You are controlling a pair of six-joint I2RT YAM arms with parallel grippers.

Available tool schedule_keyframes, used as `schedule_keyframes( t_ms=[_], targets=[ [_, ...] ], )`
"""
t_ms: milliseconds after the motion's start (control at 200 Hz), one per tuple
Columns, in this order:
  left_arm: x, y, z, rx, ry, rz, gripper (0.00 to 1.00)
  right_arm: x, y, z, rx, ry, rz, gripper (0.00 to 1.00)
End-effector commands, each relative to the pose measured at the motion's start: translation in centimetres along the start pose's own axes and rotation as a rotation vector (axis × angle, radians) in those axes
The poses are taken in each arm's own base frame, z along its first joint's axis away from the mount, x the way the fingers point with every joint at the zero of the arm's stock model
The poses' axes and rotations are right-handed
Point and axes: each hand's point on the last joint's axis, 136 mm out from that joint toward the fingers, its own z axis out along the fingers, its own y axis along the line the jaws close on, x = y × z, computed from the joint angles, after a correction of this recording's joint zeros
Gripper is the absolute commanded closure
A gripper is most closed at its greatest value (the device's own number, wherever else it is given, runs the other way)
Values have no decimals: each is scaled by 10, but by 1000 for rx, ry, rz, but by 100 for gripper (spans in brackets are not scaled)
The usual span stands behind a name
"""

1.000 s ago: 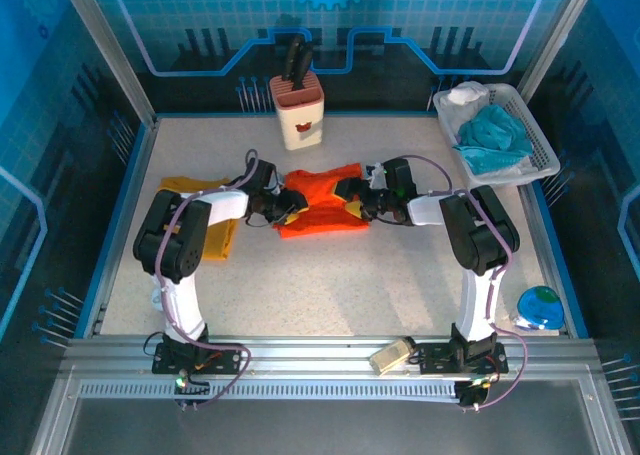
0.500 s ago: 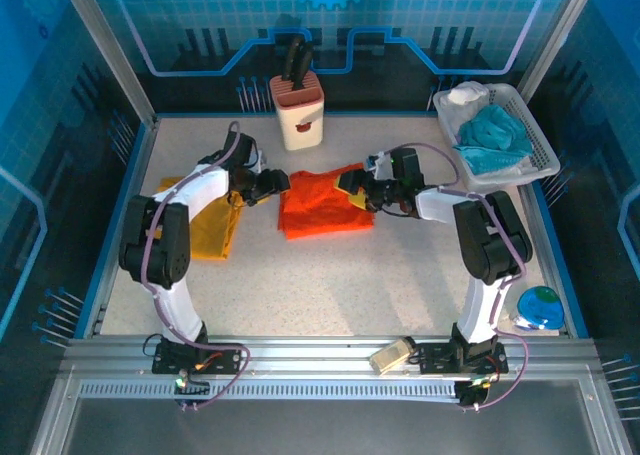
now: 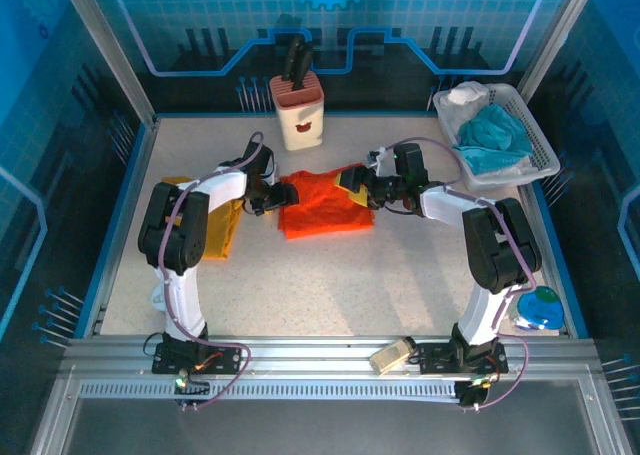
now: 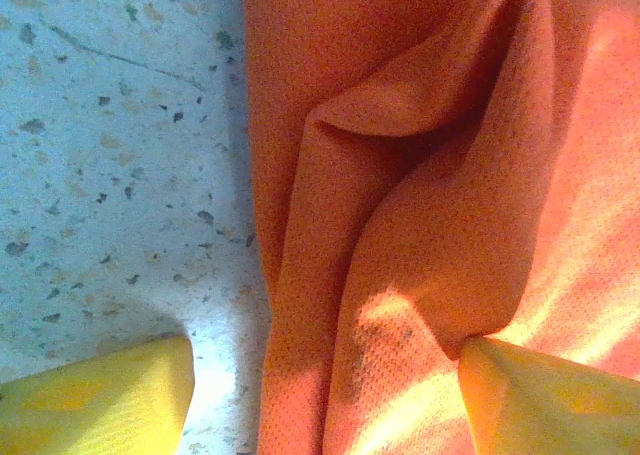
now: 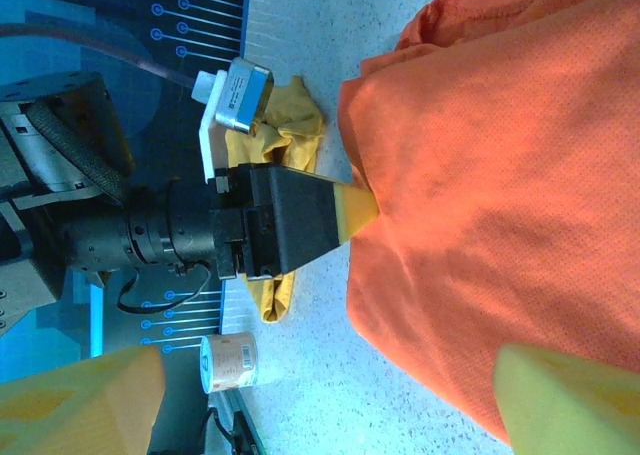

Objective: Fold and stack the t-shirts

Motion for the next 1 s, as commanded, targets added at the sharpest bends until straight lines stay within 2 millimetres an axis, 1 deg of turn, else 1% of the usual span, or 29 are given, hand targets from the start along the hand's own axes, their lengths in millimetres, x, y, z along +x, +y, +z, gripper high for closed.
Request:
schedule_keyframes(
  t_ms=[0,145,245,395,475,530,560,585,725,866,996],
  targets=[
    [11,-27,22,66,44,53,33,1,4,-11,-14,5,-10,14],
    [16,-38,28,73,62,51,41,0,3,-12,-27,6,4,15],
    [21,-42,33,76,80,40,44,0,3,-14,-35,3,13,15],
    [26,-40,39,66,98,23,53,0,7,-20,-53,1,29,15],
    [28,-38,40,57,101,20,60,0,10,-22,-55,-1,28,16],
    [27,-37,38,50,101,21,68,0,11,-25,-55,-4,32,16],
    [26,-37,36,44,100,25,75,0,12,-27,-58,-5,34,16],
    [26,-37,35,40,99,31,79,0,14,-28,-62,-6,34,16],
    [21,-37,17,6,71,86,100,-1,23,-41,-63,-18,29,16],
    [17,-31,-17,-73,17,178,100,1,22,-56,-16,-29,26,16],
    [19,-18,-57,-189,-17,277,100,3,19,-65,11,-37,30,16]
  ],
)
